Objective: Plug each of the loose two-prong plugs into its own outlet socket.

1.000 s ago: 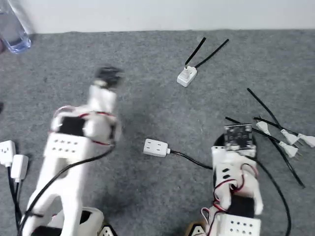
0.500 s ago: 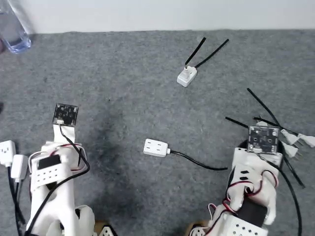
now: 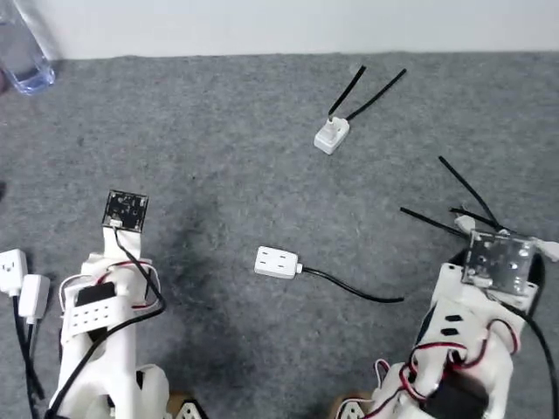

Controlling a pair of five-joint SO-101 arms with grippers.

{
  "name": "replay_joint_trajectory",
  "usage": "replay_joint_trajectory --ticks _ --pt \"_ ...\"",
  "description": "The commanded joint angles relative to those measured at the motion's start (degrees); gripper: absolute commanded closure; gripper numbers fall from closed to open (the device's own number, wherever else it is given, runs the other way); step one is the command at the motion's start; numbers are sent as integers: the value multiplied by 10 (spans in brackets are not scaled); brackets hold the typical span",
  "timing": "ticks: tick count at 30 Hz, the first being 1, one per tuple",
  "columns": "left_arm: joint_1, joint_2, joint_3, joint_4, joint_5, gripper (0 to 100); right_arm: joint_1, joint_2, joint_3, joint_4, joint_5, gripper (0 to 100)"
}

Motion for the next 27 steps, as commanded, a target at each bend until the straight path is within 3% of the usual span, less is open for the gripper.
replay_joint_trajectory --ticks 1,12,16,24,27 --pt "6 -12 0 -18 -6 986 6 49 -64 10 7 764" --pt "10 -13 0 -51 -4 987 2 378 -283 81 14 767" --pt "11 -51 14 -50 -2 987 -33 444 -316 113 41 768" --pt "58 -393 168 -45 21 987 -57 552 -383 153 117 766" --pt "58 -556 211 38 22 987 -43 599 -402 160 152 767"
